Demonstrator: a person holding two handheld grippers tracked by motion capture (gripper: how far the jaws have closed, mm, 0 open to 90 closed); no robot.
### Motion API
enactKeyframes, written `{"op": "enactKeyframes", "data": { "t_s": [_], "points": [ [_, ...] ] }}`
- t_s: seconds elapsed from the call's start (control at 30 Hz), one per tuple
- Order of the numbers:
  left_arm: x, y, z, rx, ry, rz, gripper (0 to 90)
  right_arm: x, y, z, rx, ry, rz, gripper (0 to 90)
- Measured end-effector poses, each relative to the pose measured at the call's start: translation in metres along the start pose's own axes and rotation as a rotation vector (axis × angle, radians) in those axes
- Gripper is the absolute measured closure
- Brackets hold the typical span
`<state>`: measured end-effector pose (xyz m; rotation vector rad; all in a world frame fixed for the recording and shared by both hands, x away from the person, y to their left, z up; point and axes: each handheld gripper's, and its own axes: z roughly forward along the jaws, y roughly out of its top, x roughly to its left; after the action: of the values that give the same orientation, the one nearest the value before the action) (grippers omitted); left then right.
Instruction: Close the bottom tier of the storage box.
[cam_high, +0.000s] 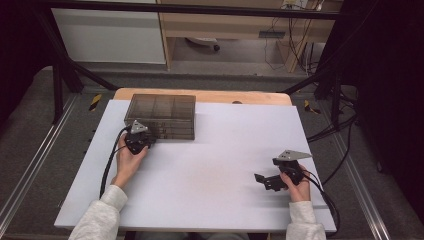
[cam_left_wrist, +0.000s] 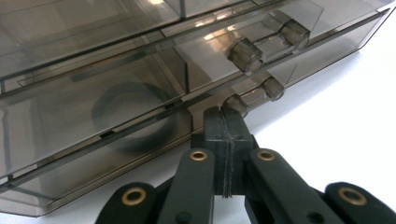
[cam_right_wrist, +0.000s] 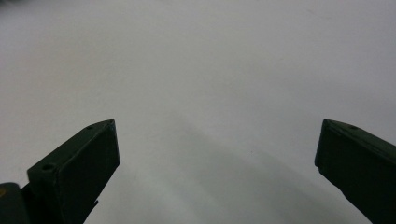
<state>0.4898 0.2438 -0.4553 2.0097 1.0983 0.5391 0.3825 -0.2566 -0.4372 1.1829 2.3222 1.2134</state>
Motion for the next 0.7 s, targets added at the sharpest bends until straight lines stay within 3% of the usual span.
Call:
{"op": "enactKeyframes", "data": {
  "t_s": [0.37,0.7],
  "points": [
    [-0.006,0.0,-0.008,0.022,-0.018,0.012,89.3,0.0,0.0,-0.001,-0.003,0.001,0.005,0.4],
    [-0.012,-0.004,-0.029,0.046,-0.036,0.019,85.5,0.0,0.0,-0.001,-0.001,0.002,0.003,0.4]
  ]
}}
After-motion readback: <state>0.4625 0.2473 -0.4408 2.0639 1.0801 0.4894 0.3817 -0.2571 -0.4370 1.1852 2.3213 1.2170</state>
